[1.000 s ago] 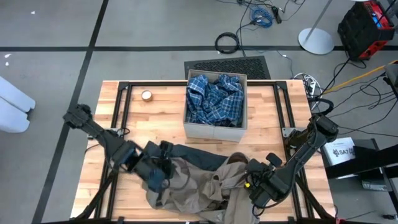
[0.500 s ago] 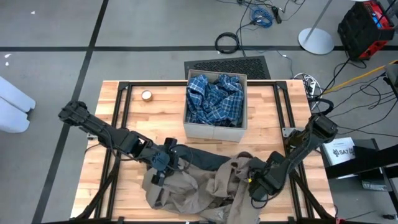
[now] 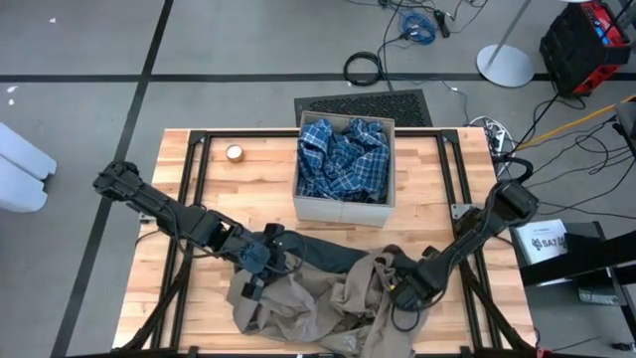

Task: Sort clothes
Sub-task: Put the green and brown jacket into the laundry organizer

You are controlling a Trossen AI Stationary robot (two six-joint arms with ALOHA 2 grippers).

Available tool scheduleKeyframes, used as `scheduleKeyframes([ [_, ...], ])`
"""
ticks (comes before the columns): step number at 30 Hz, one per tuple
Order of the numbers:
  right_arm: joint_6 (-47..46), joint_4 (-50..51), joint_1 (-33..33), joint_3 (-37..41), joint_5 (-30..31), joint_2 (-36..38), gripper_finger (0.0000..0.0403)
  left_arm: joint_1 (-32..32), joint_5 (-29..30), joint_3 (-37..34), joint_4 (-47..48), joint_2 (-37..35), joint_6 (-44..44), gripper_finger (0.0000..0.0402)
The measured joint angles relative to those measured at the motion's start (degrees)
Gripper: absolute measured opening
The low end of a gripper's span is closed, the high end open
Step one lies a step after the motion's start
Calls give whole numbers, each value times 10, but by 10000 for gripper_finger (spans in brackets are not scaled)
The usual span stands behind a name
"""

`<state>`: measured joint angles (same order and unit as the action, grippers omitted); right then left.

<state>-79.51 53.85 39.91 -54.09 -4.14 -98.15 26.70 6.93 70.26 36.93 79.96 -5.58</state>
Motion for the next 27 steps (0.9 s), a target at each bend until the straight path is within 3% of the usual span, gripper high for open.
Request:
scheduleKeyframes([
  [5, -6, 109, 23, -65, -3, -2, 28, 1, 20, 0, 0, 0, 3, 7],
  [7, -16, 161, 37, -106, -3, -2, 11, 1, 31, 0, -1, 0, 3, 7],
  [13, -87, 360, 77, -255, 32, -1, 2, 1, 47, 0, -7, 11, -1, 8],
  [20, -83, 294, 85, -293, 189, 9, 4, 1, 54, 0, -10, 43, 4, 8],
  [27, -18, 287, 60, -259, 198, -3, 63, 8, 40, 0, -10, 47, 4, 8],
])
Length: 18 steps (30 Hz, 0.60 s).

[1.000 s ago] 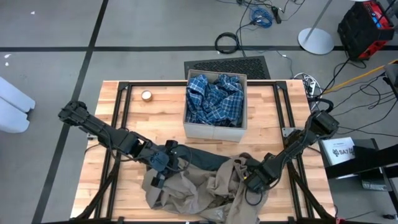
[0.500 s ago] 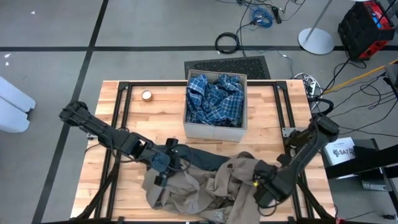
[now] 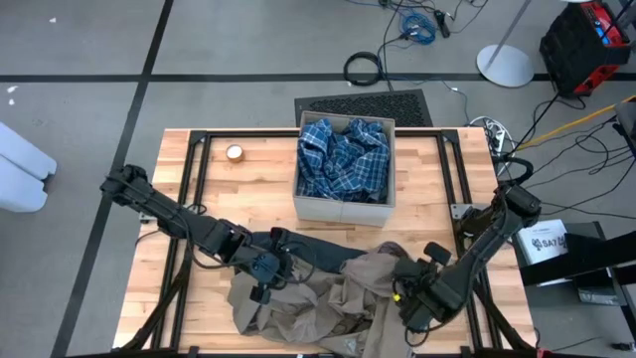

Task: Sort clothes
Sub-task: Put the green and brown jacket into the laundry organizer

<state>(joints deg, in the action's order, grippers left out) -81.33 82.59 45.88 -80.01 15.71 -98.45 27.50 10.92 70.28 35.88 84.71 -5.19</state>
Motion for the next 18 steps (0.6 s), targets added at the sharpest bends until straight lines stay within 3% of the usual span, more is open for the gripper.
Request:
scheduleKeyframes([
  [9, -24, -25, -30, 83, -87, 0, 208, 4, -2, 0, -6, 0, 0, 8],
  [14, 26, -138, -56, 142, -86, 1, 272, 2, -2, 0, -12, 0, 0, 8],
  [18, 75, -253, -84, 205, -112, 1, 301, 2, -3, 0, -12, 0, -3, 9],
])
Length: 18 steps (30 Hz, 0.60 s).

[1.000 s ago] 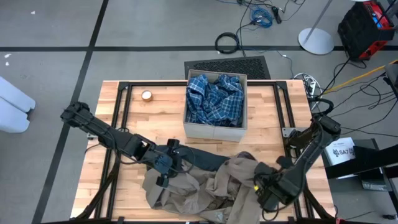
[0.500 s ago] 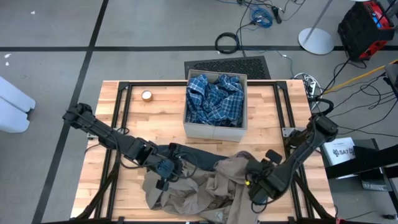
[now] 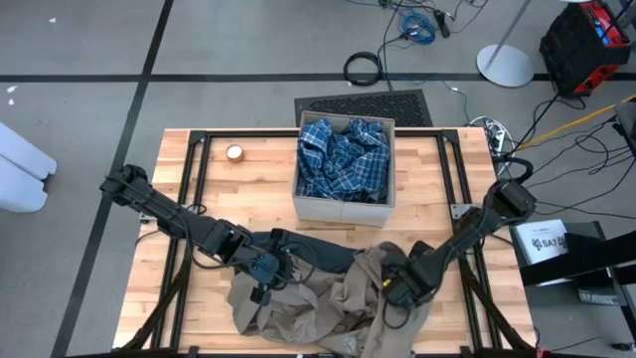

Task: Sort clothes
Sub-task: Put the green and brown jacket into the laundry organizer

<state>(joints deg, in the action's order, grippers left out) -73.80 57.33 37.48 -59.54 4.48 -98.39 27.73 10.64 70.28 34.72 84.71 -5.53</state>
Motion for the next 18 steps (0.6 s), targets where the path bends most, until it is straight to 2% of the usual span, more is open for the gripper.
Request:
scheduleKeyframes([
  [5, 3, -46, -23, 54, -37, 4, 299, 0, -13, 0, 0, 0, -1, 9],
  [9, 8, -61, -23, 64, -41, 3, 262, -1, -14, 0, -1, 0, -1, 9],
  [13, 28, -92, -23, 65, -43, 3, 191, -5, -19, 0, -16, 0, -14, 9],
  [18, 63, -119, -23, 65, -49, 2, 69, -8, -33, 0, -58, 0, -16, 9],
])
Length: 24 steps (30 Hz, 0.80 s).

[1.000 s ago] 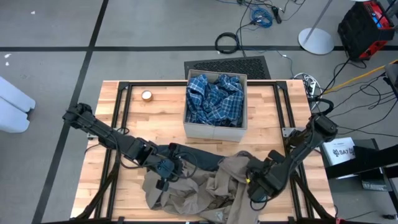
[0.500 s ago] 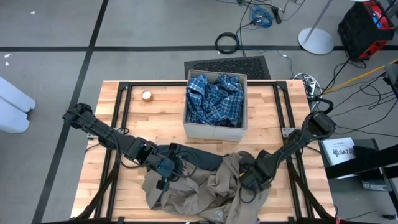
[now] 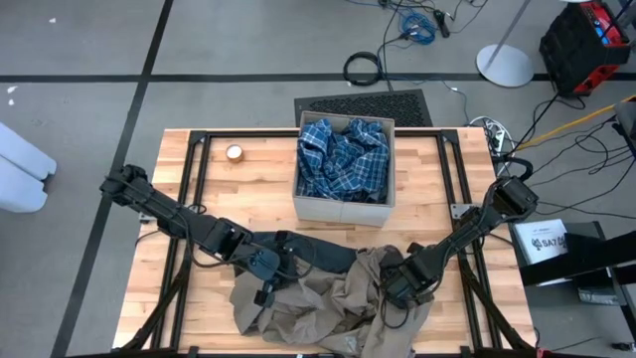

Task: Sort clothes
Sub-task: Put the green and brown jacket into the laundry organizer

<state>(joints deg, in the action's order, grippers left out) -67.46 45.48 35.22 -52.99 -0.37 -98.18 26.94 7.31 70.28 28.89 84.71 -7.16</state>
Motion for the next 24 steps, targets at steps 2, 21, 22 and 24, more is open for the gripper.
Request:
scheduleKeyframes([
  [2, 13, 1, 2, -1, -1, 0, 24, 0, -1, 0, -6, 0, 0, 9],
  [21, -120, 430, 90, -233, -55, -4, 2, 6, 4, 0, -73, 39, 4, 9],
  [22, -127, 437, 93, -251, -48, -4, 1, 6, 6, 0, -85, 51, 4, 9],
  [24, -131, 434, 97, -285, -21, -4, 1, 6, 21, 1, -107, 77, 4, 9],
])
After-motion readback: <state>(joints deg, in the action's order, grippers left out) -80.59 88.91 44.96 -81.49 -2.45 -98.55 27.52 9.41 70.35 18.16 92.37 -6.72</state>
